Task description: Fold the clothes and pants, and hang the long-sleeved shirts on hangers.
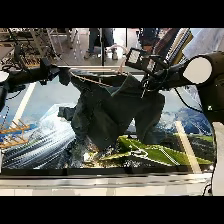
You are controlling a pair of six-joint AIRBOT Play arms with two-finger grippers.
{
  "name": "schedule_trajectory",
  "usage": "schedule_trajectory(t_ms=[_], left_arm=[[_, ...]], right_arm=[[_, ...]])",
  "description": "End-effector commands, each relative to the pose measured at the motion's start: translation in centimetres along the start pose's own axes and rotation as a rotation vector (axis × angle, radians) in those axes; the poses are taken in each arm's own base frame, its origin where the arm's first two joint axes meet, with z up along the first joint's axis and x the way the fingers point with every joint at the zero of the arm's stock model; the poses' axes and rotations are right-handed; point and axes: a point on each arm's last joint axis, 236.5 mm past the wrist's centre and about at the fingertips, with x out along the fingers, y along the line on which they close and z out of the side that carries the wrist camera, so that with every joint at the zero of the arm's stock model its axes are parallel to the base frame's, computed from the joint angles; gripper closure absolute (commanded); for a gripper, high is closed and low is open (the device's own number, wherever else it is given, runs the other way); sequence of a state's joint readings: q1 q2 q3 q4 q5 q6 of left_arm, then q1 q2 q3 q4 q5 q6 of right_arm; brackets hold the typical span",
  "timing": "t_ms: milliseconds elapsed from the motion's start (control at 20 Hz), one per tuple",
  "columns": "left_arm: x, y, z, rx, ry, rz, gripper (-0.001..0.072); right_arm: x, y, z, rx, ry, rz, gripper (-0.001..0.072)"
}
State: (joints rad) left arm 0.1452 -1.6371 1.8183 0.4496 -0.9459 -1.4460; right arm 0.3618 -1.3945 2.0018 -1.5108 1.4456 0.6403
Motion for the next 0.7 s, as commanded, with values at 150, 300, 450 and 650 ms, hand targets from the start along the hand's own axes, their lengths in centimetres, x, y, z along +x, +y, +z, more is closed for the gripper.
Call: schedule_trajectory(t_ms=[150, 300, 450, 650], left_arm=[[-0.9, -4.3, -1.7, -0.067, 0.087, -0.188, 0.0688], [-1.7, -5.0, -5.4, -0.013, 0.246, -0.227, 0.0688], [-2.7, -5.9, -7.6, -0.012, 0.348, -0.266, 0.0687], [-3.7, -8.7, -7.2, -0.063, 0.348, -0.391, 0.0687]], right_arm=[[2.0, -5.0, -4.2, 0.072, 0.179, -0.201, 0.0685], [2.6, -6.9, -4.8, 0.142, 0.196, -0.283, 0.0685], [3.2, -7.5, -4.4, 0.117, 0.209, -0.324, 0.0685], [2.9, -9.0, -1.7, 0.006, 0.19, -0.444, 0.0685]])
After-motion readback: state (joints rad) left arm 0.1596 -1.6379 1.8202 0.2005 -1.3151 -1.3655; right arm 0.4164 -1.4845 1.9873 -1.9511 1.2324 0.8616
